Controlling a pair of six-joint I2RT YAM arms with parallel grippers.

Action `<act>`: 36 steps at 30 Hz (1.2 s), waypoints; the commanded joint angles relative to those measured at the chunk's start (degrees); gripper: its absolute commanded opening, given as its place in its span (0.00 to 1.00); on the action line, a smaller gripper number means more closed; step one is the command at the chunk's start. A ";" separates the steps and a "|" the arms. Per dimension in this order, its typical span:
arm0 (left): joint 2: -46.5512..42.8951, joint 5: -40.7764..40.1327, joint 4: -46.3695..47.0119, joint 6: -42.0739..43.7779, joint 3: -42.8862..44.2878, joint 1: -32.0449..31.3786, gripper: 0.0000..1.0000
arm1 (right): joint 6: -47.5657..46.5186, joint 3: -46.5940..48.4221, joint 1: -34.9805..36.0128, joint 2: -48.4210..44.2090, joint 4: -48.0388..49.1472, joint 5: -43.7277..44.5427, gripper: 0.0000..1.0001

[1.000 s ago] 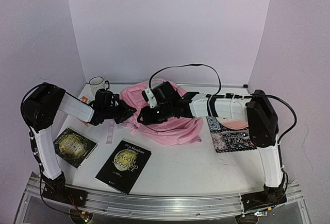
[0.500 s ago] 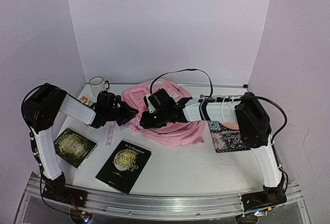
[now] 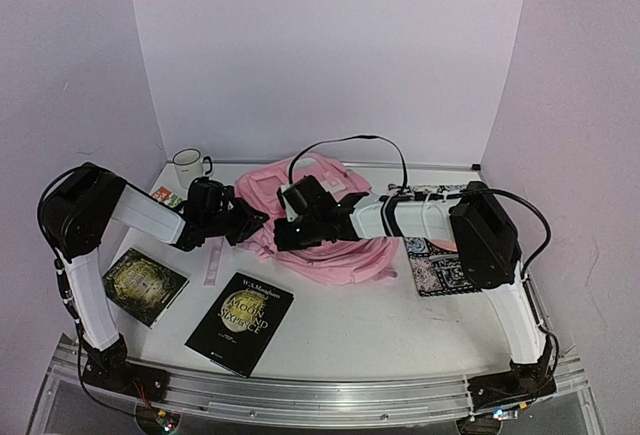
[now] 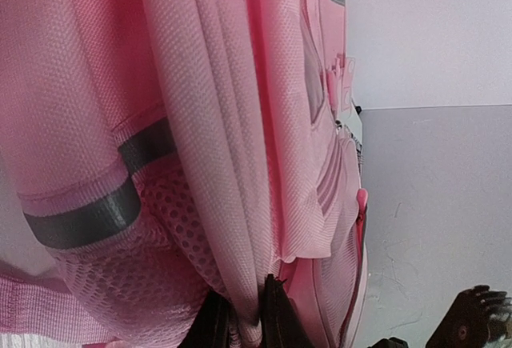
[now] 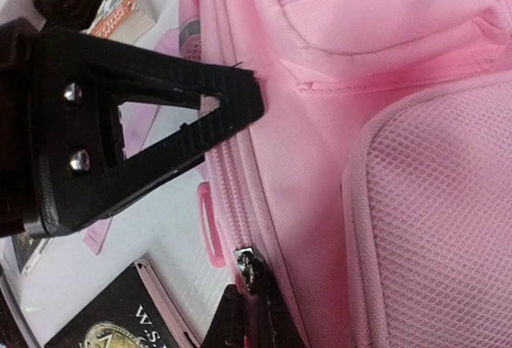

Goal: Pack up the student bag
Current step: Zip the second largest pocket of the bag at the center of the board.

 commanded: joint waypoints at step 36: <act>10.80 2.45 -23.49 27.82 28.13 13.01 0.49 | -10.37 -19.19 -0.28 -20.25 -9.82 -3.36 0.00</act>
